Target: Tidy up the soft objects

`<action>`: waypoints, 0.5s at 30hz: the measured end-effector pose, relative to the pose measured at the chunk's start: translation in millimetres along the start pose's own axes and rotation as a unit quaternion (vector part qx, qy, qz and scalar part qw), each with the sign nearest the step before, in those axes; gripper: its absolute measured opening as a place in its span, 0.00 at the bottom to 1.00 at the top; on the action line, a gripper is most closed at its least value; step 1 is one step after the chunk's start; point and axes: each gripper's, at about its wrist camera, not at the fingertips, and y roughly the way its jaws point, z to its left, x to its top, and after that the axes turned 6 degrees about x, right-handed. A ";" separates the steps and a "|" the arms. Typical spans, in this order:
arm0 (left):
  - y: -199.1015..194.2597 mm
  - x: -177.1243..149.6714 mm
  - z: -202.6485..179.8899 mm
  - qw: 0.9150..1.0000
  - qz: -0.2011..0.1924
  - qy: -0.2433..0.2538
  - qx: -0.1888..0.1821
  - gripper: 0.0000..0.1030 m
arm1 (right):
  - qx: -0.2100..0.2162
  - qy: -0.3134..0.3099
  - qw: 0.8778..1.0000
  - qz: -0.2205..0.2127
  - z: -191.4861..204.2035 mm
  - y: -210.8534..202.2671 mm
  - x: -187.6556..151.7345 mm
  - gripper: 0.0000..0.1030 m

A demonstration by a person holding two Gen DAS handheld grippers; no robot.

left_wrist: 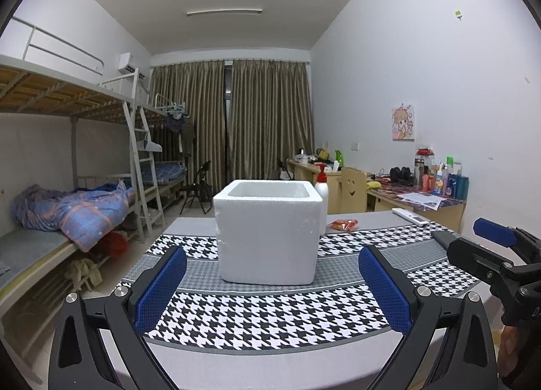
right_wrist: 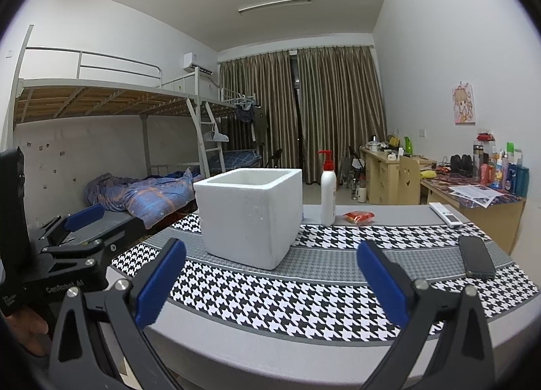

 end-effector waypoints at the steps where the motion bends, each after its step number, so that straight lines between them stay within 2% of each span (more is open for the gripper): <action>1: 0.2 -1.4 -0.5 1.000 0.001 0.000 0.001 0.99 | -0.001 0.001 1.000 0.001 -0.7 0.6 -0.8 0.99; 10: -0.9 -6.9 -6.4 1.000 0.006 0.006 0.001 0.99 | -0.001 -0.003 1.000 0.007 -1.7 -0.2 -6.9 0.99; 15: -4.9 -8.2 -6.8 1.000 -0.005 0.007 0.000 0.99 | -0.005 -0.002 1.000 0.008 -2.3 -0.1 -8.1 0.99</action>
